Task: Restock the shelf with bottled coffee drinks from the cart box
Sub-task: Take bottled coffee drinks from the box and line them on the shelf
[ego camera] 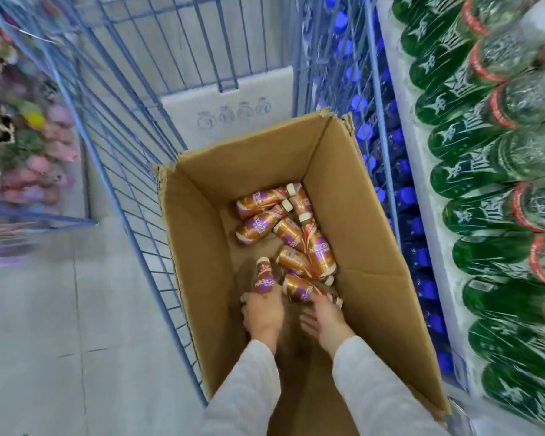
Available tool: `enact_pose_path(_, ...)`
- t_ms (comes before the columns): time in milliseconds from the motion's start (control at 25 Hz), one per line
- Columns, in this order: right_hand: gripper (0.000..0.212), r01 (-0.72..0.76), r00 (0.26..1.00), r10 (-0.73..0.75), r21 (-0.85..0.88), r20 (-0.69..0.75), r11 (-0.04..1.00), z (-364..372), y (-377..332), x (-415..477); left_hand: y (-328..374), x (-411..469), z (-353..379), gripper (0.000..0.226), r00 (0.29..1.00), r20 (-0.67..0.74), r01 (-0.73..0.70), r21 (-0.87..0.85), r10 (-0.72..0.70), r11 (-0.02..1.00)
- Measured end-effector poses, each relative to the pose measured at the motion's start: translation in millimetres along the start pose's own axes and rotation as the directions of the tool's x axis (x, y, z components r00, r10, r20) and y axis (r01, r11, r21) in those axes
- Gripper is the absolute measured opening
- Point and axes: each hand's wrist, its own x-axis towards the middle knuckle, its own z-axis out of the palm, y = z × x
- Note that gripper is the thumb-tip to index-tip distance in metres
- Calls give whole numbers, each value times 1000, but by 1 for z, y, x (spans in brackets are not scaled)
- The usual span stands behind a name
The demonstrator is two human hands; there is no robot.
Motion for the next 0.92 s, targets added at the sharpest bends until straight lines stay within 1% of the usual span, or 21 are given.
enact_pose_path(120, 69, -110, 991, 90, 215, 100, 971, 25, -11, 39, 1, -56, -27, 53, 995, 92, -22, -143, 35, 989)
enact_pose_path(160, 74, -122, 989, 97, 254, 108, 960, 31, -11, 53, 4, -70, -36, 47, 992, 116, -25, -177, 46, 984)
enact_pose_path(240, 66, -93, 991, 56, 319, 124, 943, 42, -9, 71, 4, -84, -53, 43, 986, 151, -32, -240, 70, 970)
enact_pose_path(320, 61, -90, 990, 36, 422, 134, 902, 51, -4, 72, 1, -87, -66, 41, 982, 162, -49, -284, 98, 958)
enact_pose_path(400, 56, -49, 994, -3, 463, 110, 885, 52, 4, 70, -1, -86, -74, 44, 976, 182, -60, -305, 120, 950)
enact_pose_path(480, 51, -34, 992, -29, 486, 122, 873, 48, 13, 48, 0, -89, -82, 48, 973, 202, -37, -343, 112, 939)
enact_pose_path(560, 47, -86, 976, -37, 535, 215, 840, 40, 25, 11, 4, -100, -93, 52, 964, 236, -20, -395, 123, 918)
enact_pose_path(640, 57, -125, 947, -90, 611, 309, 782, 31, 37, -34, 8, -118, -102, 60, 942, 256, -103, -389, 215, 915)
enact_pose_path(680, 59, -122, 930, -139, 643, 341, 756, 26, 42, -61, 12, -131, -106, 66, 923, 266, -164, -381, 278, 910)
enact_pose_path(720, 56, -100, 909, -204, 665, 364, 740, 20, 46, -87, 15, -144, -111, 72, 898, 273, -229, -383, 346, 895)
enact_pose_path(800, 44, -5, 863, -355, 709, 360, 706, 2, 55, -142, 24, -178, -123, 82, 824, 304, -358, -372, 477, 856)
enact_pose_path(840, 43, 50, 837, -420, 714, 352, 698, -9, 60, -170, 26, -192, -128, 80, 779, 330, -410, -377, 533, 831)
enact_pose_path(920, 53, 196, 789, -538, 709, 296, 678, -37, 71, -211, 29, -221, -137, 72, 658, 406, -478, -424, 634, 769)
